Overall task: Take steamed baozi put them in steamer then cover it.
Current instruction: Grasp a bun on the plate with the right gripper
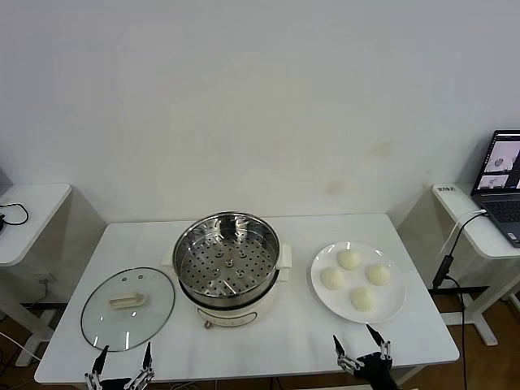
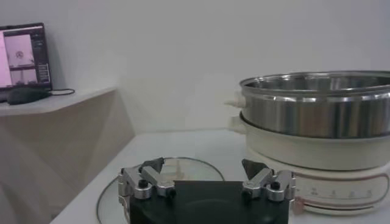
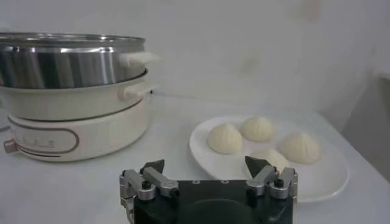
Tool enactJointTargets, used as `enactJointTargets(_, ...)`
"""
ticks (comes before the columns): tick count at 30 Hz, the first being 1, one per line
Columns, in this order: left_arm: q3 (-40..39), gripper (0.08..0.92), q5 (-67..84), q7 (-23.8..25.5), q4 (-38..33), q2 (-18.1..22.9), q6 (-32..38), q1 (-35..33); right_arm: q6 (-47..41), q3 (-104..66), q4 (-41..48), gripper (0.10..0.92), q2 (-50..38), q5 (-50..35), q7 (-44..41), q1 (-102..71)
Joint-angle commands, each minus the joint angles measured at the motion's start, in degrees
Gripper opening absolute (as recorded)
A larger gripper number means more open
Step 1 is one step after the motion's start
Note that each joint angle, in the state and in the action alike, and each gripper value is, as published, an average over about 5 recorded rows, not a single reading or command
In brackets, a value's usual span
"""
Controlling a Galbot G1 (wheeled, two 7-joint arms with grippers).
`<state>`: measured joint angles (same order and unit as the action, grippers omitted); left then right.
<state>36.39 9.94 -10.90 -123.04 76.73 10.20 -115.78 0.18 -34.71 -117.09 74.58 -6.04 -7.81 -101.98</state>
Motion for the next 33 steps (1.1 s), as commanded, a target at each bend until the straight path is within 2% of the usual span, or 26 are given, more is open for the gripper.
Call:
enactJointTargets(1,0.1,0.823,-0.5,0.1,-0.8,-0.2,-2.9,-0.1,0.6,0.5,0.0,0.823,-0.3,0.7,0.3,-0.1)
enactJointTargets(7,0.5,0.823,-2.6,0.0,-2.3,-0.8,-6.8,1.4,-0.4,-2.8,0.6,0.823,-5.7,7.5,1.7,4.9)
enactJointTargets(12,0.3,0.823,-0.5,0.4,-5.2,-1.2,-13.6,1.8,-3.6,-5.2,2.9,0.823,-12.6,14.5,0.7,10.7)
enactJointTargets(18,0.6,0.823,-1.9,1.1,-6.4,-0.9,-14.4,2.5,-6.6,-4.8,7.9,0.822,-21.5,22.6,-4.5,20.3)
enactJointTargets(27,1.2,0.823,-3.5,0.7,-5.7,-1.6,-14.4,4.7,-10.0,3.2,17.6,0.823,-37.7,27.0,-22.8,37.8)
enactJointTargets(33,1.3,0.823,-3.6,0.6,-5.1,-1.9,-14.3,5.6,-9.4,21.4,27.9,0.823,-44.4,26.4,-33.6,58.8)
